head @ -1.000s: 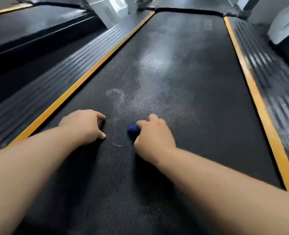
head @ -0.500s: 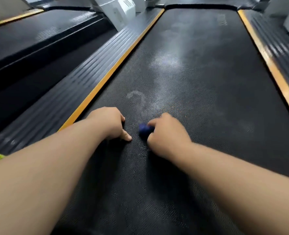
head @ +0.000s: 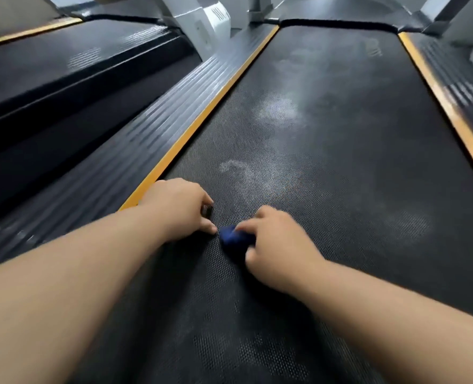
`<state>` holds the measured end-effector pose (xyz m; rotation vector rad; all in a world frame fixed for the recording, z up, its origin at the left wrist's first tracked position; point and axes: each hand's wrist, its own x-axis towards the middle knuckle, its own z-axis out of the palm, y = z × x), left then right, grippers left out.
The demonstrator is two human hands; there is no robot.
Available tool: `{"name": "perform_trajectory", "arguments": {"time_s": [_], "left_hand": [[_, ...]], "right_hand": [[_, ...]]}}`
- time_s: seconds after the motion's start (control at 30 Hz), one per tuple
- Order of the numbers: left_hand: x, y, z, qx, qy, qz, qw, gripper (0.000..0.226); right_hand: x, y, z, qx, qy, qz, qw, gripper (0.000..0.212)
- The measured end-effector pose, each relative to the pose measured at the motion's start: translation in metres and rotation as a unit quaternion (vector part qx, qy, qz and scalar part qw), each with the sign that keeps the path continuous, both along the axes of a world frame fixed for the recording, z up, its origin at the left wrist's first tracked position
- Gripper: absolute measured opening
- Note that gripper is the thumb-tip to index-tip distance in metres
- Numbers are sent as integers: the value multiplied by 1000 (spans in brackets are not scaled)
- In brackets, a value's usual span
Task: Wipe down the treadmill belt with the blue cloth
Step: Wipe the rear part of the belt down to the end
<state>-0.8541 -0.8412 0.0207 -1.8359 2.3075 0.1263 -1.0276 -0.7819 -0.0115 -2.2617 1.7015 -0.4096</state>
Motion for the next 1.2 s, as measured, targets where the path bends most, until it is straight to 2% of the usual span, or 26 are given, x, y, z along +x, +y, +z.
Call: {"name": "perform_trajectory", "arguments": {"time_s": [0.07,0.1,0.2,0.3,0.37,0.5,0.53,0.63,0.7,0.8,0.93,1.0,1.07,1.2], "left_hand": [[10,-7,2,-28,-26,-40,998,72],[15,-11,1,-24,-38,-50,998,80],[31,-17,-8,56,-9,17,998,98],[38,-18,-16,113,23,56,992,97],[37,-19,-17,117,13,49,992,96],[35,-24,-16,108,-3,46,993,96],[35,-25,-16,110,-2,43,993,96],[37,-25,-16,120,6,48,992,97],[37,-27,-18,118,0,45,992,98],[36,-30,-19,117,4,51,992,99],[37,-30,-23,106,-2,40,994,100],[37,-30,-23,103,-2,37,994,100],[38,-29,-21,103,4,41,994,100],[36,-28,-19,107,2,41,993,99]], "right_hand": [[1,-11,5,9,24,31,999,39],[-5,-26,5,9,42,13,999,38],[-24,-81,4,10,50,-107,993,29],[-14,-104,1,8,39,-182,982,20],[3,-86,-5,0,25,-147,989,25],[27,-37,-6,-27,16,7,999,35],[22,-49,-3,-21,25,-6,999,35],[1,-113,4,18,58,-147,987,33],[-9,-143,4,26,66,-204,976,27],[-6,-141,0,22,111,-140,984,25],[7,-87,-1,-13,85,19,996,23],[8,-83,-2,-23,92,56,994,25],[4,-104,-1,-25,100,23,994,26],[5,-160,-5,-20,92,-121,988,26]]}}
